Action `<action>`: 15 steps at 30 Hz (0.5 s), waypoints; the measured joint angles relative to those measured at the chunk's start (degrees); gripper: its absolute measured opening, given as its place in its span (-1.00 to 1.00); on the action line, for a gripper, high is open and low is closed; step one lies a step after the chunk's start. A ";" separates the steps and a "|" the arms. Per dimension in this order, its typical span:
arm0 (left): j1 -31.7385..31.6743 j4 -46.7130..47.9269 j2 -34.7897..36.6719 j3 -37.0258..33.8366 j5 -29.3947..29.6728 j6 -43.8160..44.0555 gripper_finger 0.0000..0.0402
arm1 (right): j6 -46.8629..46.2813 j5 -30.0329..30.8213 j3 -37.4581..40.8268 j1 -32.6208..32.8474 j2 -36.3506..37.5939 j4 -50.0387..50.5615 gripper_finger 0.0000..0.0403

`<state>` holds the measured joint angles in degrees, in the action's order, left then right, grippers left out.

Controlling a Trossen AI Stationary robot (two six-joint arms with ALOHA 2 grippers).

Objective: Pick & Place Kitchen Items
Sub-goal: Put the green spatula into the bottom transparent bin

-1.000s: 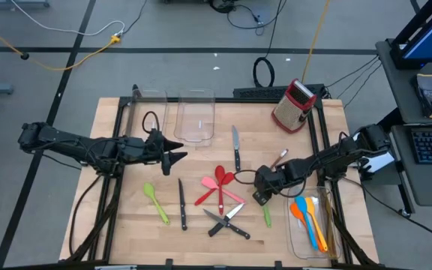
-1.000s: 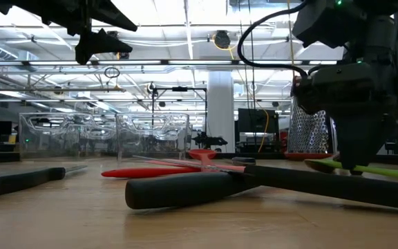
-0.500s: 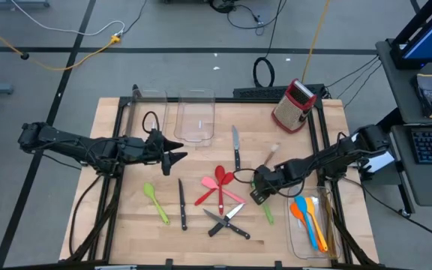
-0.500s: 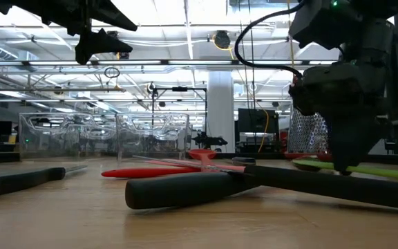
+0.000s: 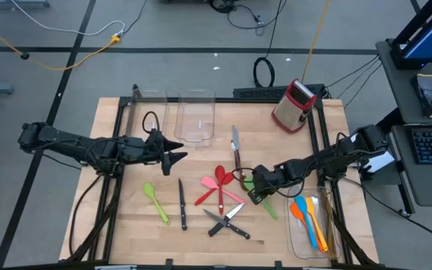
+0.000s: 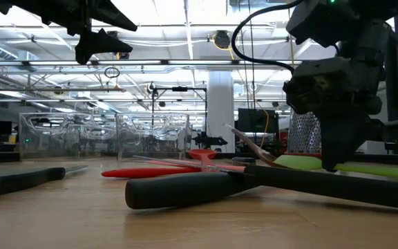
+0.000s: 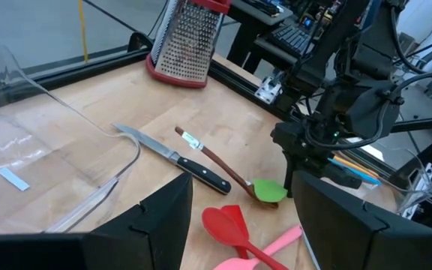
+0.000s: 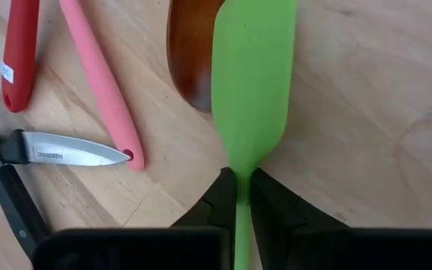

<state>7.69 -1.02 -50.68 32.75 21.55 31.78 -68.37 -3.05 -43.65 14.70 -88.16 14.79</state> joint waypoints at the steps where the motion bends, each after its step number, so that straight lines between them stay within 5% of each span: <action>1: -0.01 -0.02 0.00 0.00 -0.10 0.06 0.17 | -0.05 -0.06 -0.01 0.00 0.02 0.00 -0.93; 15: 0.06 -0.02 0.00 -0.02 -0.55 0.20 0.17 | -0.98 -1.96 -0.11 -0.07 4.52 0.55 -0.94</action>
<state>7.75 -1.04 -50.68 32.73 20.99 31.99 -69.35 -5.01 -43.76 14.63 -83.64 15.34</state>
